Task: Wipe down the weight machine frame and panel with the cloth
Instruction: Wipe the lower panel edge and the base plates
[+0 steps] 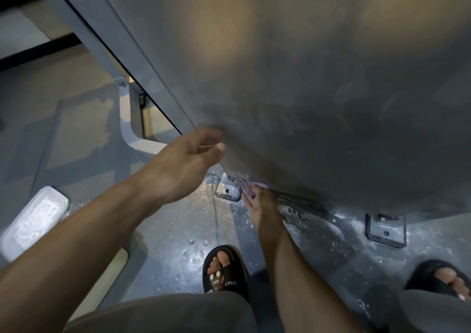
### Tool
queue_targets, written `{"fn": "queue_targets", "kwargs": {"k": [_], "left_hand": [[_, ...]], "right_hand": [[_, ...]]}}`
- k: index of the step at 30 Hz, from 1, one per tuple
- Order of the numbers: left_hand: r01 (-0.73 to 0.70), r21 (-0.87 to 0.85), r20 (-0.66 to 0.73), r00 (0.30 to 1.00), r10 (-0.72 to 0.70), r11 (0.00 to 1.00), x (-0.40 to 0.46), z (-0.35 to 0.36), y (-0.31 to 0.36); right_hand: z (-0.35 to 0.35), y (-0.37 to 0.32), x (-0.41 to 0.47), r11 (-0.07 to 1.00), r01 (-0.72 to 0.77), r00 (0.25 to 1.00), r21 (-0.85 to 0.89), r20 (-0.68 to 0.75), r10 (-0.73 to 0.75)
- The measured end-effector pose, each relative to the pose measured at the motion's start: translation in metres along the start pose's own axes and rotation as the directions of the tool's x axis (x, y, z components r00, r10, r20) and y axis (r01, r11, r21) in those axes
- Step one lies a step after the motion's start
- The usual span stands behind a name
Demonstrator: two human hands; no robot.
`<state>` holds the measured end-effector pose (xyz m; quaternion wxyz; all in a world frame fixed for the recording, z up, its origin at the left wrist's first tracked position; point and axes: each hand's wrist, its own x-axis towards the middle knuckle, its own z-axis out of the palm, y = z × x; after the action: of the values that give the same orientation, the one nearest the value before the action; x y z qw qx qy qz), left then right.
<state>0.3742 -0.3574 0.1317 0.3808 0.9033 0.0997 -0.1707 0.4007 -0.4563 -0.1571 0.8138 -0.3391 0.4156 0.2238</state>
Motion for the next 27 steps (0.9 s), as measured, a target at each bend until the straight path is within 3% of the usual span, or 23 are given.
{"fn": "queue_targets", "kwargs": {"k": [3,8,12,20,27], "left_hand": [[-0.003,-0.017,-0.008,1.000,0.003,1.000,-0.002,0.001,0.003],[-0.027,-0.007,0.003,1.000,0.027,1.000,-0.003,0.002,0.006],[-0.024,-0.012,-0.010,1.000,0.024,1.000,0.000,0.001,0.004],[-0.018,-0.006,-0.004,1.000,0.018,1.000,0.003,0.000,0.000],[-0.012,-0.023,-0.014,1.000,0.011,1.000,0.003,-0.004,-0.005]], "right_hand": [[0.011,-0.005,-0.027,0.997,0.047,0.999,0.061,0.004,-0.047],[0.022,-0.013,-0.076,0.947,0.234,0.966,0.223,0.054,-0.251],[0.020,-0.020,-0.088,0.919,0.336,0.939,0.206,0.005,-0.344],[0.010,0.000,-0.024,0.987,0.123,0.981,0.104,-0.161,-0.105],[0.009,0.007,-0.003,0.999,0.014,0.999,-0.032,-0.045,-0.016]]}}
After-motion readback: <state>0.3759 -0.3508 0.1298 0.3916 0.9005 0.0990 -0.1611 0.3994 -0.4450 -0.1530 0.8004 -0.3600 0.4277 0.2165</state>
